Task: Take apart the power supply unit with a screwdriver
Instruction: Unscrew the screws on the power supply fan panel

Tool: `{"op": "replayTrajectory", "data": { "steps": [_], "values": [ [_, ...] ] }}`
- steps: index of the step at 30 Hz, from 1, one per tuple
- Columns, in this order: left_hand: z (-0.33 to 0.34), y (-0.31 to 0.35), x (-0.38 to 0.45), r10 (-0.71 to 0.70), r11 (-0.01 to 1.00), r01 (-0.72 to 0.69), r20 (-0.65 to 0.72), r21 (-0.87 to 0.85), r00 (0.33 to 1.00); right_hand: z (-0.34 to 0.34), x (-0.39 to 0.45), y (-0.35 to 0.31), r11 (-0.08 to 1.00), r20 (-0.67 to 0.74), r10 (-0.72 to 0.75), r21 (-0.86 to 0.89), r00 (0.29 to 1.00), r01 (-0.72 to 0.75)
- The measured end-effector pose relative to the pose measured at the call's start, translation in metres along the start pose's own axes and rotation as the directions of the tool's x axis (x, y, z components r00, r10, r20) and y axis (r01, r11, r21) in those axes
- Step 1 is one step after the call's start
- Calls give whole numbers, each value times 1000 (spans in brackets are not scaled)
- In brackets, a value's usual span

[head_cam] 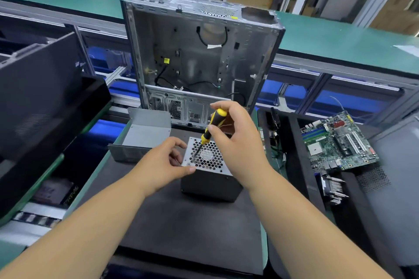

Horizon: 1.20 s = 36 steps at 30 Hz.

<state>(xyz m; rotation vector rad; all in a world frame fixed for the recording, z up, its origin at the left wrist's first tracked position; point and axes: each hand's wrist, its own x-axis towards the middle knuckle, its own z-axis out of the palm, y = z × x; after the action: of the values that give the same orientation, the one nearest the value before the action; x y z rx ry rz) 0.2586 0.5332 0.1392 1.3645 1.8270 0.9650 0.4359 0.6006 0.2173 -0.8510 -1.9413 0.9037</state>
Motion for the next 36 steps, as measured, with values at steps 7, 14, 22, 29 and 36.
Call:
{"op": "replayTrajectory", "data": {
  "steps": [7,14,22,29,36],
  "values": [
    [0,-6,6,-6,992,15,69,-127,998,8,-5,-11,995,-22,-46,-84,999,44],
    [-2,-8,9,3,986,18,129,-167,992,13,-8,-17,992,-32,-57,-115,998,53],
    [1,-13,10,-42,975,75,159,-208,986,17,-5,-25,992,18,7,-125,1000,-4],
    [0,-12,12,-73,970,112,181,-216,981,23,7,-27,997,-111,75,40,991,-70],
    [1,-6,11,56,998,-51,166,-39,984,25,5,-21,947,-86,145,302,986,-112]
  ]
}}
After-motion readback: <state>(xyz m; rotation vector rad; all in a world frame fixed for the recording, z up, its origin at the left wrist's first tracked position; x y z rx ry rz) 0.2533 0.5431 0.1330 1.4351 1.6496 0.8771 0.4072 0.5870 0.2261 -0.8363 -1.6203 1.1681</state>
